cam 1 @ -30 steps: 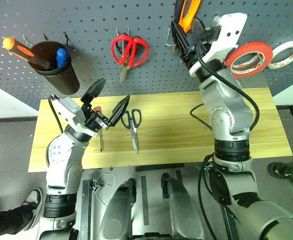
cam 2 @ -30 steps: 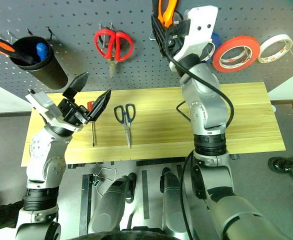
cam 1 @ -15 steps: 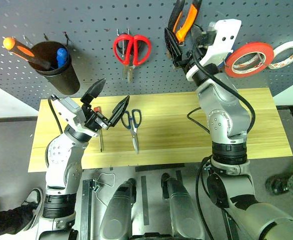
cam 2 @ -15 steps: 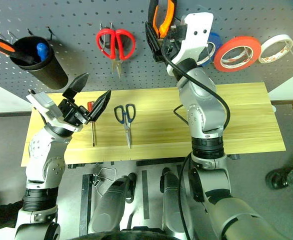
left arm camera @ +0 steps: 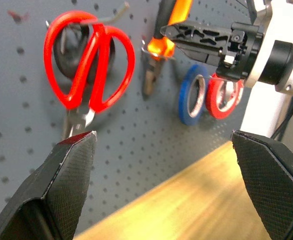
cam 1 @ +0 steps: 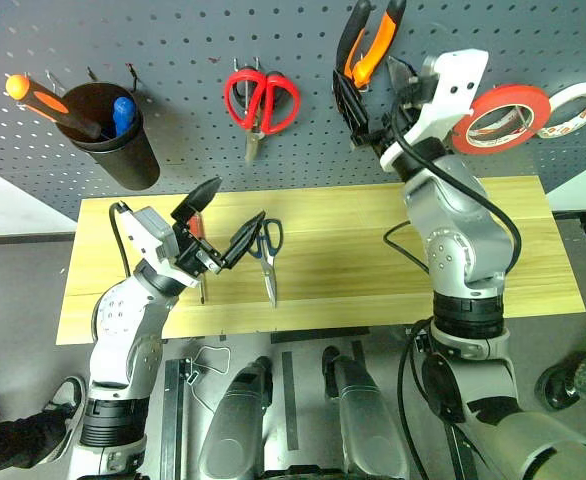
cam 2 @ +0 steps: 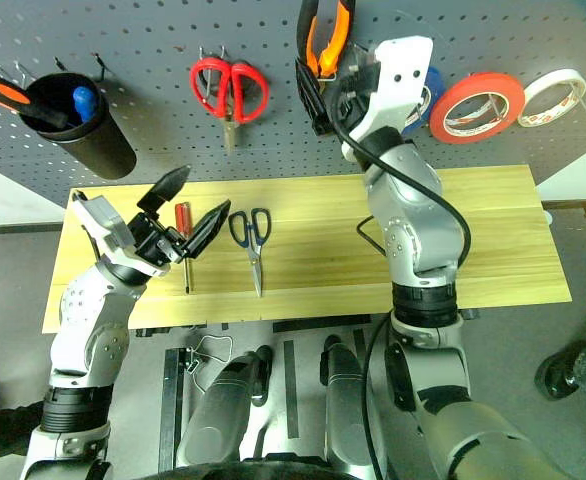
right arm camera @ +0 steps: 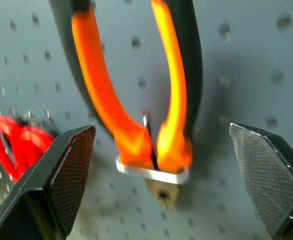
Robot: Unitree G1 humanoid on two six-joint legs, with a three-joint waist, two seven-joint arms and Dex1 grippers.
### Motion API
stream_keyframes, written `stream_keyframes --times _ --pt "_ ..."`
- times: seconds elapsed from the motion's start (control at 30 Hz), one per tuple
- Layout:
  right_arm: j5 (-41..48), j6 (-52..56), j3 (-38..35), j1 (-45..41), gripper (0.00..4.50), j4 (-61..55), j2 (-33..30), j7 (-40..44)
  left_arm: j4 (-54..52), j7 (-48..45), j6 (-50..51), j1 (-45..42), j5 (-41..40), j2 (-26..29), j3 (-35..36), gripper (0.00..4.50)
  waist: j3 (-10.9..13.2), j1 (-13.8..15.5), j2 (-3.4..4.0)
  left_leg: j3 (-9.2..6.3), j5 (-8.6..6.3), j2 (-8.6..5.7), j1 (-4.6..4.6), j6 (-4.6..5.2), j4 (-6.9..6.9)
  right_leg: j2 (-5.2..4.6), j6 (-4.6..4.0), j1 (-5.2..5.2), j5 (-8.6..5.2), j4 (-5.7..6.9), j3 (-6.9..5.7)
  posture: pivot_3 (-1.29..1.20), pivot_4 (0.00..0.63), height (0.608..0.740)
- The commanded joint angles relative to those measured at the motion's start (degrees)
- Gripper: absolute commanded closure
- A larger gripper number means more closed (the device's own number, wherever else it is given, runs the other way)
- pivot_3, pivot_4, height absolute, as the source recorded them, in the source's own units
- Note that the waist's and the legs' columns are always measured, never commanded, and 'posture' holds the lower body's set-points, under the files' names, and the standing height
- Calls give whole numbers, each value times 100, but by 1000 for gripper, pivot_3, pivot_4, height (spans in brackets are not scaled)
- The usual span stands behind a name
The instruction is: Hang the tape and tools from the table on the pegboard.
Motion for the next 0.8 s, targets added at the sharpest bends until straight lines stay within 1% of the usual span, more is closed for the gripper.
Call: stream_keyframes --times 0.03,0.2,0.33,0.4,0.47,0.53,0.6,0.7,0.8 --pt "92 147 -43 161 39 -589 -108 29 -261 -28 -62 13 -79 32 24 0 0 1 0 0 0 0 0 0 0 0 0 0 0 0 1 84 377 740" --pt "213 443 -144 592 39 -1048 -315 76 -229 -52 -80 42 -50 47 28 0 0 2 0 0 0 0 0 0 0 1 0 0 0 0 1 83 377 740" --pt "491 771 -248 1009 39 -1519 -589 296 -227 -72 -120 167 12 86 43 0 0 9 0 1 -1 0 0 1 0 0 0 2 0 -2 2 83 378 740" --pt "850 1035 -348 1215 39 -1802 -804 559 -227 -28 -134 218 66 118 74 0 0 9 0 1 -1 0 0 1 0 0 0 3 0 -3 3 83 380 740" --pt "1463 1394 -479 1476 39 -2183 -1100 962 -253 87 -111 296 136 156 141 0 0 8 0 0 -1 0 0 2 0 0 0 3 0 -2 2 83 381 740" --pt "2033 1682 -579 1766 39 -2547 -1429 1347 -322 384 74 425 271 182 214 0 0 3 0 0 -2 1 0 3 0 0 0 3 0 -2 3 83 382 740" --pt "2359 1944 -612 2095 39 -2807 -1780 1590 -473 847 462 633 415 194 259 0 0 10 0 0 -6 1 0 11 -1 0 0 4 0 -5 5 82 384 740" --pt "2340 2116 -477 2469 39 -2980 -2109 1556 -752 1469 1207 894 545 225 246 0 -1 14 -2 0 -13 1 5 23 1 0 0 13 0 -8 6 84 390 740" --pt "2192 2223 -208 2703 39 -3093 -2033 1224 -1043 1993 1942 1114 719 196 67 0 -1 20 -2 -1 -21 1 9 37 3 0 2 15 1 -3 6 83 396 740"
